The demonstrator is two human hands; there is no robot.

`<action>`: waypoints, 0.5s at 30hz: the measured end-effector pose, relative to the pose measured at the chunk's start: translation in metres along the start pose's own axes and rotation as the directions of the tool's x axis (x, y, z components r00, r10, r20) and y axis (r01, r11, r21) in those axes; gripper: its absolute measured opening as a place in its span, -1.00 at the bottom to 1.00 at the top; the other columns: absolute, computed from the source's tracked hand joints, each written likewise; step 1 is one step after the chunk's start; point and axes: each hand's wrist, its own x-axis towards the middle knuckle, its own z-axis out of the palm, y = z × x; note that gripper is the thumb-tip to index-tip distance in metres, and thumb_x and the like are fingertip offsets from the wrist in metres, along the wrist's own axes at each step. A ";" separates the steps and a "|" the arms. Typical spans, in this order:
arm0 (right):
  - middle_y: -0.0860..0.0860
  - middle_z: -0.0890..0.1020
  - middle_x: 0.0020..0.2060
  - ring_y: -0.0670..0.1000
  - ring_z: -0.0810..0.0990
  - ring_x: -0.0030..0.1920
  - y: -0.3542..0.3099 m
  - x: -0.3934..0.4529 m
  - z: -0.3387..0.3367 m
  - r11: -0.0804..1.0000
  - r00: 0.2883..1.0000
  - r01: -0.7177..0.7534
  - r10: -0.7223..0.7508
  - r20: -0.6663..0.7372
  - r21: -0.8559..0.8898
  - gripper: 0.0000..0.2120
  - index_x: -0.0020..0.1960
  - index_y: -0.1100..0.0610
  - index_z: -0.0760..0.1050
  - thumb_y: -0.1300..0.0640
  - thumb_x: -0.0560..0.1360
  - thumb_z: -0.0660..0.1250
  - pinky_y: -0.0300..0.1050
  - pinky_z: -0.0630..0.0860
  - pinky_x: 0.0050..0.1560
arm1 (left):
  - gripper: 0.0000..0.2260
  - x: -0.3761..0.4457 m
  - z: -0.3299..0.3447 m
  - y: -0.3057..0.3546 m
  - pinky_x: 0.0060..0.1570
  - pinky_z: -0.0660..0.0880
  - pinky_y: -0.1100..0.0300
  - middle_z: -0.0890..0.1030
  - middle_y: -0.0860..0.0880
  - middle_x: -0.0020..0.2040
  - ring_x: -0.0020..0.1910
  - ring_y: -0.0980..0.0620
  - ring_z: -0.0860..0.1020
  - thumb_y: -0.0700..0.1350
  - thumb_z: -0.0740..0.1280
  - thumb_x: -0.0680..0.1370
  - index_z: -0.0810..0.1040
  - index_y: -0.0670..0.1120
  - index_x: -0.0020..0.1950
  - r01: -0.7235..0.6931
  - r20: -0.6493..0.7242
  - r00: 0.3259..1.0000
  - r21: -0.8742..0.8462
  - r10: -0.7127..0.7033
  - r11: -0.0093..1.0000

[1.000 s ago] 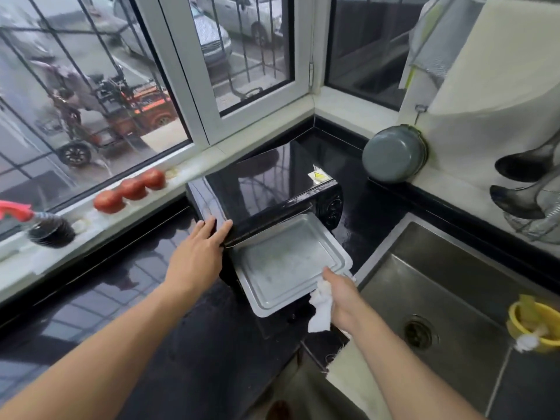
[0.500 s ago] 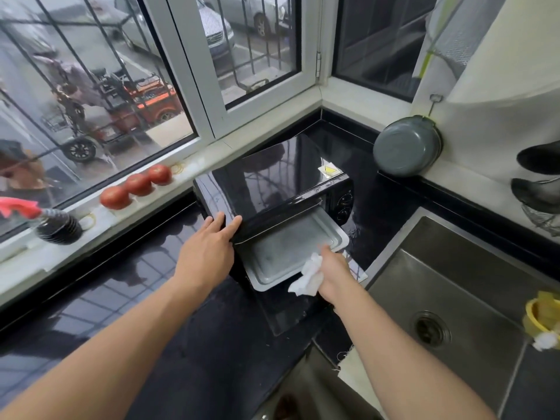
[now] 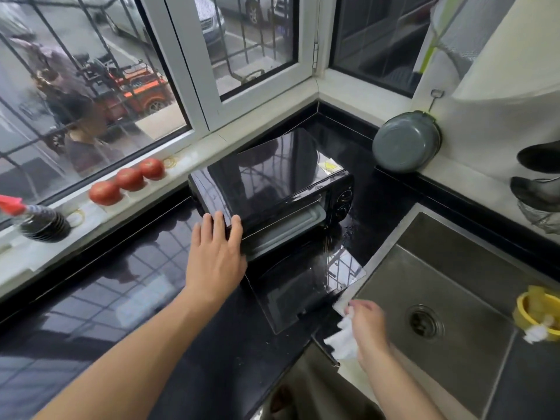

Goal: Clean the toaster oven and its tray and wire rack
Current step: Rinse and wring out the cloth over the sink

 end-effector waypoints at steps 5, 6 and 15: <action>0.10 0.62 0.07 0.14 0.59 0.07 0.000 -0.007 0.013 0.970 0.933 -0.203 0.151 0.327 0.131 -0.77 0.20 0.06 0.47 0.25 0.57 0.29 0.05 0.54 0.09 | 0.10 0.021 0.021 0.022 0.55 -0.13 -0.37 0.12 -0.37 0.54 0.59 -0.46 0.01 0.35 0.46 0.43 -0.11 -0.10 0.68 -0.123 -0.031 0.991 0.181 0.131 0.976; 0.11 0.62 -0.04 0.14 0.60 -0.04 -0.004 -0.007 0.015 0.955 0.927 -0.232 0.159 0.339 0.187 -0.83 0.12 0.12 0.51 0.28 0.56 0.29 0.01 0.55 -0.02 | 0.14 0.020 0.026 0.026 0.54 -0.15 -0.37 0.03 -0.36 0.59 0.60 -0.44 -0.02 0.33 0.46 0.46 -0.26 -0.04 0.69 -0.151 -0.005 0.988 0.199 0.155 0.968; 0.19 0.47 -0.23 0.16 0.46 -0.28 -0.022 -0.020 0.008 0.870 0.879 -0.354 0.184 0.440 0.344 -0.92 -0.03 0.28 0.48 0.36 0.58 0.21 0.00 0.39 -0.20 | 0.10 0.038 0.016 0.031 0.19 0.30 -0.18 0.27 -0.32 0.36 0.28 -0.30 0.30 -0.07 0.44 0.47 -0.40 0.07 0.65 -0.267 0.044 0.961 0.388 0.271 0.882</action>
